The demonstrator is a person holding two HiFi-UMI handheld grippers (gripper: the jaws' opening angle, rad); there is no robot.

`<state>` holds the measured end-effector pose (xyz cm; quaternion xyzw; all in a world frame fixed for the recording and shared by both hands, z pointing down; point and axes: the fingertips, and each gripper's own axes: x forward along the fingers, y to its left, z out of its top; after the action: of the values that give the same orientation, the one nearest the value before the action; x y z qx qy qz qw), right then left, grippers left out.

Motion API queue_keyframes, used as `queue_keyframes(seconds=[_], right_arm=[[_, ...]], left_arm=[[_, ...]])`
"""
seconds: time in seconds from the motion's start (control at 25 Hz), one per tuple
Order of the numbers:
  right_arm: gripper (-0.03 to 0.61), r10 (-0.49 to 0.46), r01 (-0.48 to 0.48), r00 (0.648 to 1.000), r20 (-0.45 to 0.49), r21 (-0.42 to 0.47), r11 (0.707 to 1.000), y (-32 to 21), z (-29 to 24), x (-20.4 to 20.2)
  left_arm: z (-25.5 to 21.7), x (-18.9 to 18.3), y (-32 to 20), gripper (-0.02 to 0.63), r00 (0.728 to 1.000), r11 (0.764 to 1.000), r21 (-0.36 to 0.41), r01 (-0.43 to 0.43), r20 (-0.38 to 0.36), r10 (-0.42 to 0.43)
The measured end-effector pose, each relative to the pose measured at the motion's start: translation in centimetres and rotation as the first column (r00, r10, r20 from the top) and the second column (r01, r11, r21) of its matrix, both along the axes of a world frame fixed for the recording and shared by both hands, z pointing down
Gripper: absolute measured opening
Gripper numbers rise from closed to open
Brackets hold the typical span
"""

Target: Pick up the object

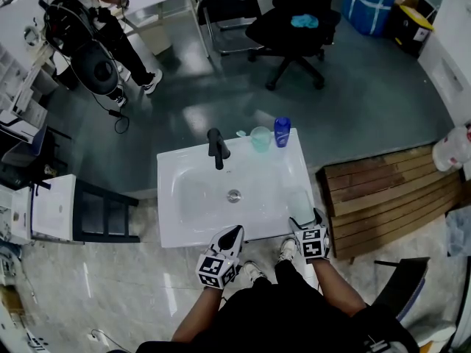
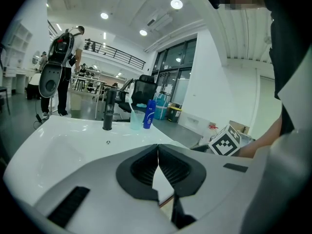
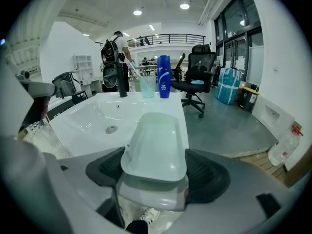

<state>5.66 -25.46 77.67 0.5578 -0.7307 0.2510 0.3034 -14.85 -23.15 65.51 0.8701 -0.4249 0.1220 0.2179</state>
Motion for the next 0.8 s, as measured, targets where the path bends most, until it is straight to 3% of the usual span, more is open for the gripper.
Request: queue_keyframes(seconds=[0.4, 0.8], right_arm=[[0.391, 0.035, -0.036, 0.999, 0.013, 0.069, 0.997, -0.7, -1.6, 1.2], [0.391, 0.043, -0.049, 0.999, 0.032, 0.216, 0.975, -2.5, -7.9, 1.3]], left_arm=[[-0.4, 0.5, -0.4, 0.020, 1.000, 1.000, 0.017, -0.005, 0.000, 0.005], [-1.9, 1.5, -0.9, 0.020, 1.000, 0.998, 0.052, -0.019, -0.016, 0.020]])
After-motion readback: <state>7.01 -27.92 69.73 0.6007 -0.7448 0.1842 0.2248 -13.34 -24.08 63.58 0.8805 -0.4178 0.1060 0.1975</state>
